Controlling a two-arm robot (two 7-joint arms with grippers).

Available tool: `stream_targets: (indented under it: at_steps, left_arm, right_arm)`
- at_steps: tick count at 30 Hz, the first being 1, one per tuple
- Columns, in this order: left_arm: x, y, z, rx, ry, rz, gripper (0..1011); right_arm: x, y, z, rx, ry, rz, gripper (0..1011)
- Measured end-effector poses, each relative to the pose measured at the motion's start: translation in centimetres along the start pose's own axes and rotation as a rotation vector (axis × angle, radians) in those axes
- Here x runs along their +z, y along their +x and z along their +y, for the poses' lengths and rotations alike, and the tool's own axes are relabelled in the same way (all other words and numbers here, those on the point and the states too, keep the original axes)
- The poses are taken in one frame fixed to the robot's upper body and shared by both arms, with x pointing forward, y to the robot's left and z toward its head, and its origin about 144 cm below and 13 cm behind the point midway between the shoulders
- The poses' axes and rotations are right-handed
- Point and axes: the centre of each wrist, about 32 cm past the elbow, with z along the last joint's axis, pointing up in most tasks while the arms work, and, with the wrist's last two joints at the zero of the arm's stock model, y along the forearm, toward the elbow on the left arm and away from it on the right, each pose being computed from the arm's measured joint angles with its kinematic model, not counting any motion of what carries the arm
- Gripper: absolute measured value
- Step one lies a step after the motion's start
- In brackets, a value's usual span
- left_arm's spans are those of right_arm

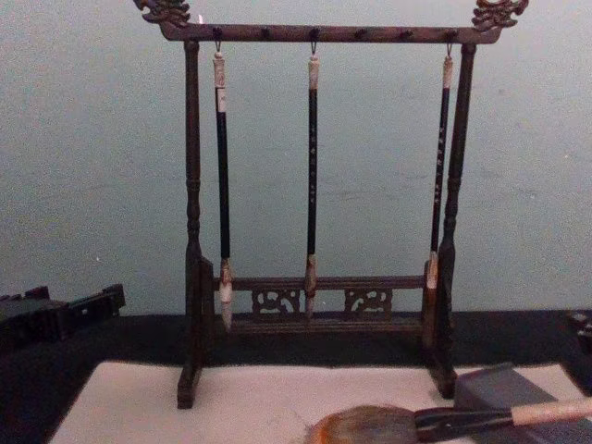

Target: Pick up the brush from the inkstone, write on the paper, then place the brush back to its original position.

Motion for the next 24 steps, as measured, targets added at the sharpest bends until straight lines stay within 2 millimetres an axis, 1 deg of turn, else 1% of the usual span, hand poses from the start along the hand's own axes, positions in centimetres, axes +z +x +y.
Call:
stream_targets:
  at_steps: [5,12,16,19,20,24]
  left_arm:
    - [0.0,0.0,0.0,0.000,0.000,0.000,1002]
    - [0.0,0.0,0.0,0.000,0.000,0.000,1002]
    - [0.0,0.0,0.0,0.000,0.000,0.000,1002]
    - [0.0,0.0,0.0,0.000,0.000,0.000,1002]
    - [0.0,0.0,0.0,0.000,0.000,0.000,1002]
    - [0.0,0.0,0.0,0.000,0.000,0.000,1002]
  right_arm:
    - [-0.1,0.1,-0.2,0.004,0.007,0.012,1006]
    - [0.0,0.4,-1.4,0.032,0.044,0.072,1006]
    - [0.1,0.4,-2.4,0.046,0.057,0.104,1006]
    - [0.2,0.2,-3.7,0.060,0.068,0.128,1008]
    - [0.2,0.2,-3.7,0.060,0.068,0.128,1008]
    - [0.5,-0.2,-5.3,0.069,0.079,0.140,1006]
